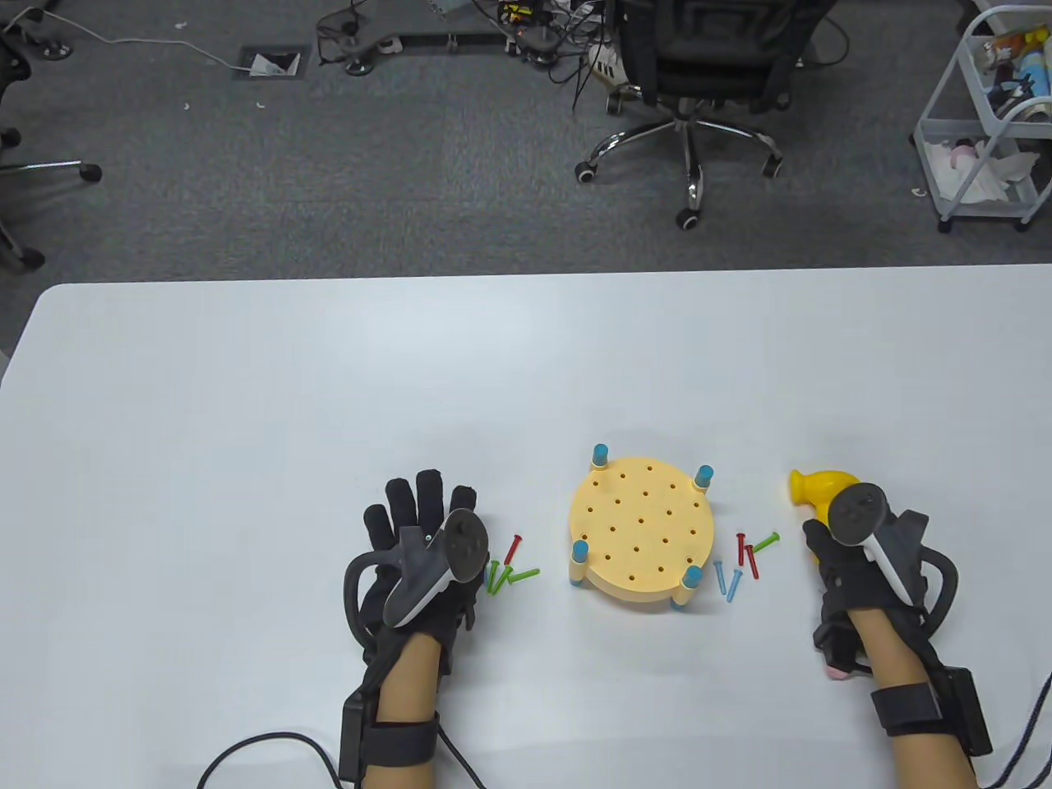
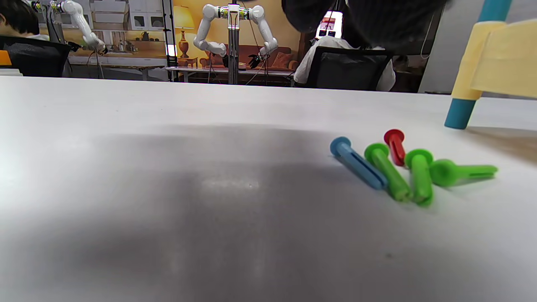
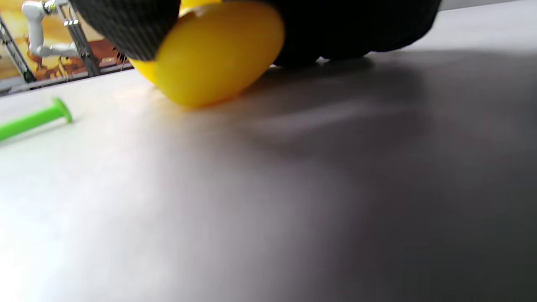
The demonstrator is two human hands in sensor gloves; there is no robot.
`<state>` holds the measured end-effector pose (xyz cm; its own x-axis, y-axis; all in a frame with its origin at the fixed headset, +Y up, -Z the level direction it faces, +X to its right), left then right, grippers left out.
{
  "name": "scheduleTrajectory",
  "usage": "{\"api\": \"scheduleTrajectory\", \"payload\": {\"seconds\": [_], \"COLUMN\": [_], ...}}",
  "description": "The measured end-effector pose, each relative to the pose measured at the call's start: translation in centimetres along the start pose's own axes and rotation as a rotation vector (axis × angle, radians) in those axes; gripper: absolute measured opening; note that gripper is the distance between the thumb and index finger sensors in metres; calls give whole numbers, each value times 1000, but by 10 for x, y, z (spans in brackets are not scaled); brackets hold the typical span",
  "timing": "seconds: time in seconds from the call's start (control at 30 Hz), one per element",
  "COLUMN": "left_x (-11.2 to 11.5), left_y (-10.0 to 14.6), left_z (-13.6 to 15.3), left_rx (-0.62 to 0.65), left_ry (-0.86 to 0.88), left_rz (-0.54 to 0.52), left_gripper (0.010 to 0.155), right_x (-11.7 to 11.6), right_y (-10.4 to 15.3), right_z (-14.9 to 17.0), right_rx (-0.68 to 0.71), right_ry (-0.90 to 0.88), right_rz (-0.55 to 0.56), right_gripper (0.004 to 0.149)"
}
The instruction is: Hammer toy nails into tap bench
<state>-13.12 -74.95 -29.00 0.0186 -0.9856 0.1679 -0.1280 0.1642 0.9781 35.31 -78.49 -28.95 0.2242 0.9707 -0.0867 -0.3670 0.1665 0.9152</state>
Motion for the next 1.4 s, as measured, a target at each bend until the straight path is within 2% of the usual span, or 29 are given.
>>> {"api": "scheduleTrajectory", "payload": {"seconds": [0.17,0.27,0.4,0.57,0.77,1.13,1.4], "left_x": [7,9,10,14,10,10,12], "left_y": [-9,-15,-20,-21,-18,-21,-27], "left_z": [-18,-25,-22,-13,-7,-9,-19], "left_rx": [-41,-77,-129,-191,-216,-242,-246], "left_ry": [-224,-301,-289,-219,-159,-111,-195], "left_rz": [-5,-31,-14,43,48,59,61], "left_gripper": [67,61,57,56,51,52,47], "right_x": [9,18,27,38,38,37,37], "right_y": [1,3,7,14,20,24,25], "right_z": [3,5,8,10,1,-8,-9], "right_rx": [31,93,145,151,195,242,235], "right_ry": [156,86,-70,-68,-108,-84,-85], "right_rz": [69,149,179,316,339,351,341], "right_gripper": [55,54,60,56,57,59,60]}}
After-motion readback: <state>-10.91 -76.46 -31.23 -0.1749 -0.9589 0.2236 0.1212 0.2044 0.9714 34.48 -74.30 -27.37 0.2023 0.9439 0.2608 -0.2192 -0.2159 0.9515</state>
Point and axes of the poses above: the tracker on the back of each hand, its own z axis roughly to the little-finger side, its own y axis roughly from the fingertips to the wrist, x = y × z, the point moved 3 cm from there along -y, roughly from the wrist to the fingertips, and after that the axes turned 7 degrees about x, right-handed, at the moved point
